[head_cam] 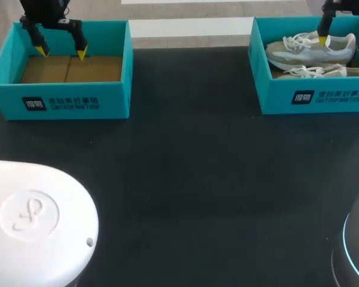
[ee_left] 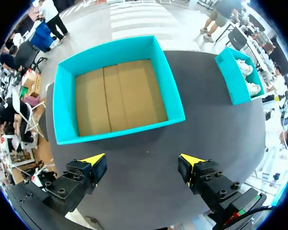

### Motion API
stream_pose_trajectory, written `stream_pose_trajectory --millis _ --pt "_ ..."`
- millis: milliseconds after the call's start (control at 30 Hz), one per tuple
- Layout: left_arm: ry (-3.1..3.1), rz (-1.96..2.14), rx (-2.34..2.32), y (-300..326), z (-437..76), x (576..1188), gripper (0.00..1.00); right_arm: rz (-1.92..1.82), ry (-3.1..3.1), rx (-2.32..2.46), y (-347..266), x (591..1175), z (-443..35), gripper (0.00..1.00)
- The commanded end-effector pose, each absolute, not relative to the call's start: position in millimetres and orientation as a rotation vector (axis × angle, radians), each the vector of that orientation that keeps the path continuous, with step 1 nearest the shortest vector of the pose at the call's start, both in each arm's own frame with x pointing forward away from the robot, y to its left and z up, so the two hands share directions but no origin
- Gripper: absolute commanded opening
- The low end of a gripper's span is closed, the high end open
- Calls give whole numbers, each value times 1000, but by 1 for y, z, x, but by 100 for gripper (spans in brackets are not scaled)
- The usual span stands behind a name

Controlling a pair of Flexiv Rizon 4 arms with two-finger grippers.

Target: Take the shoe out of the shoebox, open the shoe tongue, remove and reinsert the insole, then place the shoe into the shoebox

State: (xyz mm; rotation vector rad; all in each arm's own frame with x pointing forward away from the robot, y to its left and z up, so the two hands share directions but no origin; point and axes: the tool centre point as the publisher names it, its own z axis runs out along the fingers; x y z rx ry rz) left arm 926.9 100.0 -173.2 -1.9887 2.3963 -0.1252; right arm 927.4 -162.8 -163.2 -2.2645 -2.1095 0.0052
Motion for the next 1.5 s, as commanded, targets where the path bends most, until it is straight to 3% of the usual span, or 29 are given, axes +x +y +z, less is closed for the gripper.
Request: stream_pose_trajectory --millis 33,967,1500 --pt "2444 16 -2066 106 -182 934 100 -25 -2108 -2301 -164 912 -165 100" --pt "2344 -156 -2128 118 -185 921 100 -69 -2101 -2342 -161 901 -164 100" --pt "2289 -98 -2139 119 -195 913 100 16 -2152 -2269 -162 861 -149 100"
